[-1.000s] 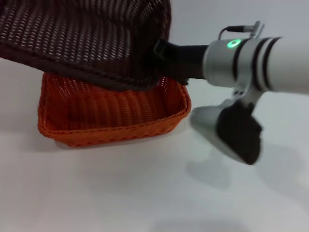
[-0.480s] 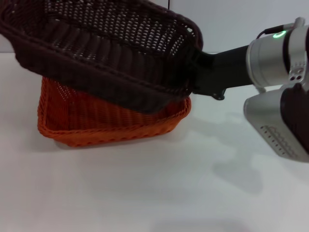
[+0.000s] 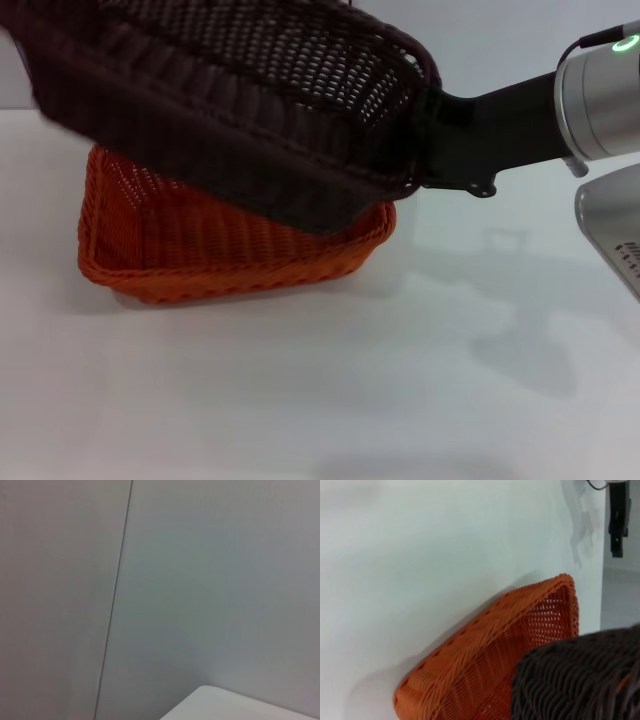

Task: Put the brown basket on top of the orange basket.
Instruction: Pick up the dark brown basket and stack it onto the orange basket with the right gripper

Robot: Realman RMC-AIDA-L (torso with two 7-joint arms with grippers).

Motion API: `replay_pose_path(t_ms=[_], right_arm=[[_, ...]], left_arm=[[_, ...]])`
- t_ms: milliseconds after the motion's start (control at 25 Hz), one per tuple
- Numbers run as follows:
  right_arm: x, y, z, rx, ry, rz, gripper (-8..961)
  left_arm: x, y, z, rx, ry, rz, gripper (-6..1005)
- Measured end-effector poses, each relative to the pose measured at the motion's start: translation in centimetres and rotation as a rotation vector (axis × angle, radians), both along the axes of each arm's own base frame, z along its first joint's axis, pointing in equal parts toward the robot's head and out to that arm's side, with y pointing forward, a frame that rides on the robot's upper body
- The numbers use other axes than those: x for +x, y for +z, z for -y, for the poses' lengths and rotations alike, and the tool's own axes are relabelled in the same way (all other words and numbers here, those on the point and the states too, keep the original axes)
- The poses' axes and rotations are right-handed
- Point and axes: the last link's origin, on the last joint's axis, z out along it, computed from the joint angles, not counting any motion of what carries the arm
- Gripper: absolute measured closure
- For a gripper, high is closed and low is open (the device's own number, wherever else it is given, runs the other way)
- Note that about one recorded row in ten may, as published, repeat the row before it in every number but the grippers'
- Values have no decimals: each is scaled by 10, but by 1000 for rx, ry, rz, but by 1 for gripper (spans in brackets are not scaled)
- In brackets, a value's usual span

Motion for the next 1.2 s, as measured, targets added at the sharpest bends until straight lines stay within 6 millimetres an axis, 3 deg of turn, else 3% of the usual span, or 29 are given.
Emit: replay_pose_path(t_ms=[480,1200], right_arm=[[16,-1,-24,-38,25,41,799],[30,2,-33,-32,23,67,798]], left_arm=[[-4,-1,5,18,3,60,323],[-5,0,5,32,11,74,327]])
